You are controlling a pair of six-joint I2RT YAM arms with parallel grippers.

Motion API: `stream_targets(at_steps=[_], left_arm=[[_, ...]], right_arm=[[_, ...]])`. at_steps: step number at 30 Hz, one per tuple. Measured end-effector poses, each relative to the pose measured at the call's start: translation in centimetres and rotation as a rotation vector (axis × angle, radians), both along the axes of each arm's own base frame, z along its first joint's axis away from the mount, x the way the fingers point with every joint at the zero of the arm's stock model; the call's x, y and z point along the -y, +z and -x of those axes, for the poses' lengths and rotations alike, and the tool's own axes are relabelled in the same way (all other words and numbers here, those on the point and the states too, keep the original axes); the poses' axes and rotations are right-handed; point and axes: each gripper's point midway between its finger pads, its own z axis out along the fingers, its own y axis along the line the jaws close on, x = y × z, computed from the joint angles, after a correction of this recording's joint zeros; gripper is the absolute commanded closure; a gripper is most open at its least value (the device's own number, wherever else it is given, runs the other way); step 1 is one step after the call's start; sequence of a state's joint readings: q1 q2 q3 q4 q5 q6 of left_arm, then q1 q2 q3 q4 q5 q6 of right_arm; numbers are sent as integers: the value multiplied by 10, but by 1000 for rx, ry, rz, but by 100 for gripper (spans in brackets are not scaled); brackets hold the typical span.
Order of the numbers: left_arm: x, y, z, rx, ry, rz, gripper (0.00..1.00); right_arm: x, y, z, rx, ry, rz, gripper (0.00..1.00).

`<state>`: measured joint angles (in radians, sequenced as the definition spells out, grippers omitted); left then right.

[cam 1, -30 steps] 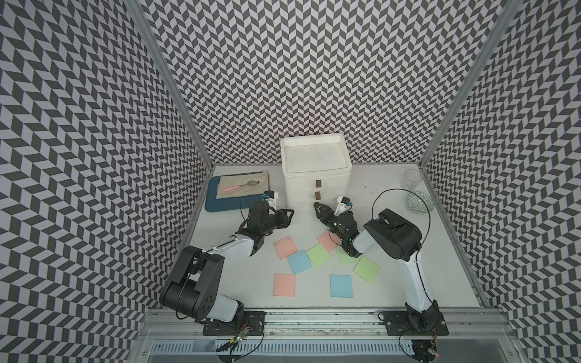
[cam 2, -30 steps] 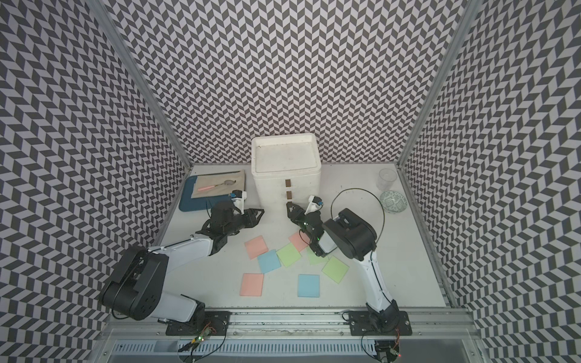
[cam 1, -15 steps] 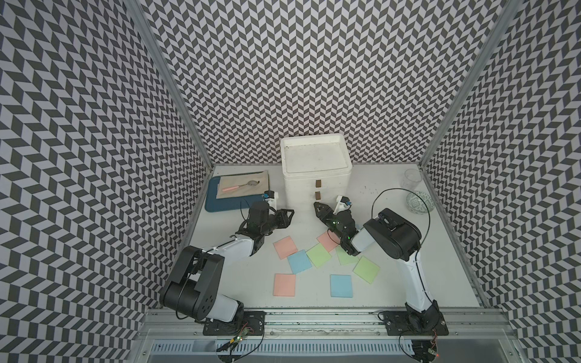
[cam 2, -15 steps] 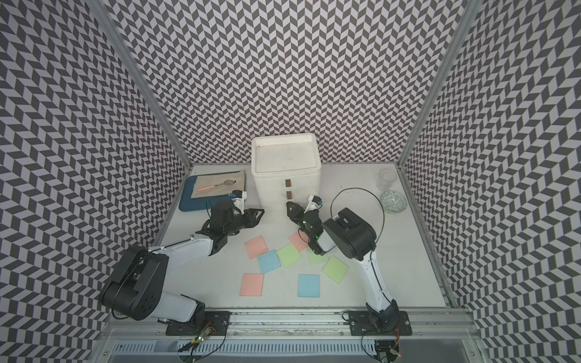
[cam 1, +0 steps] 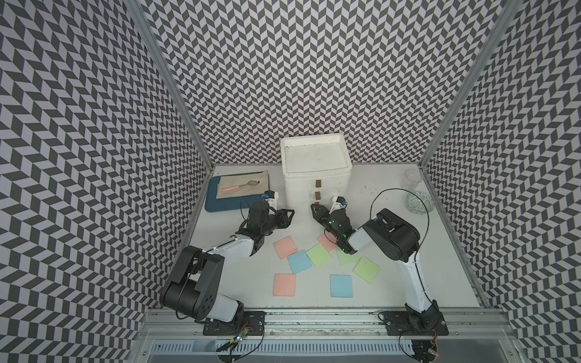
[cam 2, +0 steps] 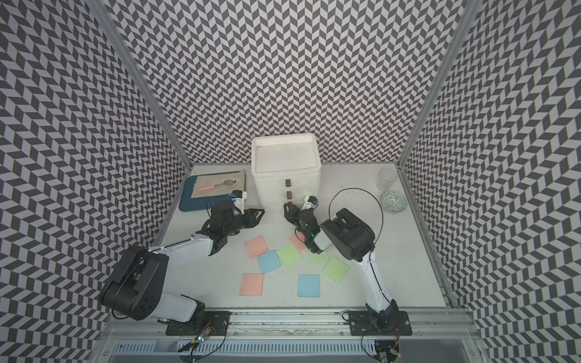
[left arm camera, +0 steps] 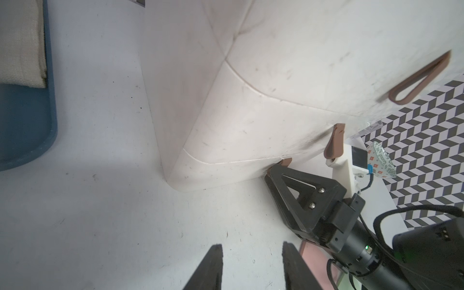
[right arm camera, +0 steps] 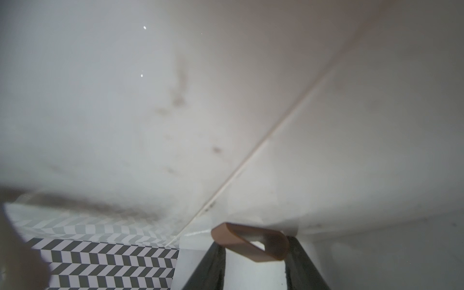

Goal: Please put the sticky notes in the drawer by color
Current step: Open the drawer in the storage box.

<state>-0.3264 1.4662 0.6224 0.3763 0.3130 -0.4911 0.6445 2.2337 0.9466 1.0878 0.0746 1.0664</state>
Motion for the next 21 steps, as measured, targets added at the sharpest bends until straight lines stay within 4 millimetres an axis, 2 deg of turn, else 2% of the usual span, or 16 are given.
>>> stream_targets(at_steps=[3, 8, 13, 17, 21], left_arm=[[1, 1, 0, 5, -3, 3, 57], [2, 2, 0, 5, -9, 6, 57], [2, 2, 1, 6, -13, 9, 57], [3, 3, 0, 9, -14, 10, 57], [3, 2, 0, 7, -15, 11, 57]], right_arm=[[1, 0, -1, 0, -3, 0, 67], [5, 0, -2, 3, -13, 2, 85], [7, 1, 0, 21, -12, 6, 94], [10, 3, 4, 34, -6, 8, 95], [14, 8, 18, 30, 20, 5, 95]])
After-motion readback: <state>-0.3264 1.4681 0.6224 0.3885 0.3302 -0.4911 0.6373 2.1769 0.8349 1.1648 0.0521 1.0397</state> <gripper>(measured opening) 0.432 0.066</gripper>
